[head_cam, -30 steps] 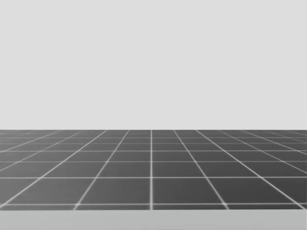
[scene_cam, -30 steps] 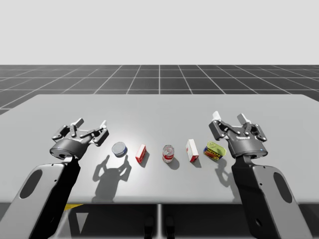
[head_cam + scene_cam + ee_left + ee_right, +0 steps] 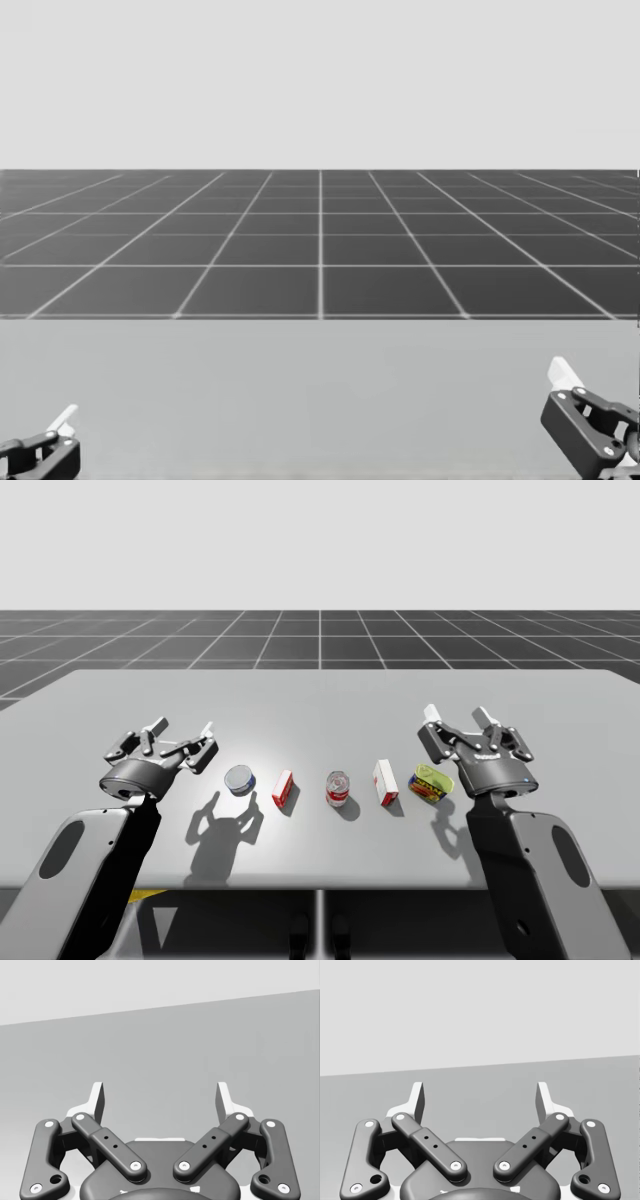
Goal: Grasp the tuna can and hold it up.
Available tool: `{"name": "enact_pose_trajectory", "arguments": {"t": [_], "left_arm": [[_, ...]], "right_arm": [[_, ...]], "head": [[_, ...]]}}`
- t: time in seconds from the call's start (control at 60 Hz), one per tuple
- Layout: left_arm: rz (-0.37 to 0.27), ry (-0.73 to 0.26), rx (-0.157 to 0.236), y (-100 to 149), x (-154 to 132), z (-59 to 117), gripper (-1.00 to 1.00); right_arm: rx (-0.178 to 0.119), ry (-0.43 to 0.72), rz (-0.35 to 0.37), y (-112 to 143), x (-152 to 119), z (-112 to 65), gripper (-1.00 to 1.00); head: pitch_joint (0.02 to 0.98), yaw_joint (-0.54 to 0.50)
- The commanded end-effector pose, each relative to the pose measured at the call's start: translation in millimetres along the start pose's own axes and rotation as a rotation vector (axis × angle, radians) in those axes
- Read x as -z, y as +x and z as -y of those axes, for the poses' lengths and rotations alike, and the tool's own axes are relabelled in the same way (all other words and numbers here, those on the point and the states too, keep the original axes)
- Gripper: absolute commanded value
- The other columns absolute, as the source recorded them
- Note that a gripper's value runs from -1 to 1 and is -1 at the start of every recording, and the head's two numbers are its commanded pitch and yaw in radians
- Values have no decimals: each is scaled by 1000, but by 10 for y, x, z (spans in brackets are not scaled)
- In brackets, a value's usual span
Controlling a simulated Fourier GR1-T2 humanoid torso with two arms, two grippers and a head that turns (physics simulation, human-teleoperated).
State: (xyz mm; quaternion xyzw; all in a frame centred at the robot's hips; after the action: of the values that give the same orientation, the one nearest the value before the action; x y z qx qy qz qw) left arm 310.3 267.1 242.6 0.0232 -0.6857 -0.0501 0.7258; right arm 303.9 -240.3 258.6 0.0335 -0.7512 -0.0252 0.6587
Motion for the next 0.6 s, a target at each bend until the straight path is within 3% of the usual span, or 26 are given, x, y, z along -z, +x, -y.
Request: {"name": "enact_pose_trajectory", "arguments": {"t": [0.017,0.233,0.483,0.6], "left_arm": [[0,0,3,1,3,0,-1000],[-1,-2,9,-1,8,5,-1000],[-4,-3,13,-2,11,7,-1000],[-4,-4,13,-1,11,7,-1000]], "right_arm": [[-9,-4,-4,-4,8,4,-1000],[-32,4,-16,-17,11,2,-1000],[-74,22,-29,-51,9,-21,-1000],[-79,38,-40,-66,1,-58,-1000]], "head": [[390,9],[581,86],[731,241],[770,292]]}}
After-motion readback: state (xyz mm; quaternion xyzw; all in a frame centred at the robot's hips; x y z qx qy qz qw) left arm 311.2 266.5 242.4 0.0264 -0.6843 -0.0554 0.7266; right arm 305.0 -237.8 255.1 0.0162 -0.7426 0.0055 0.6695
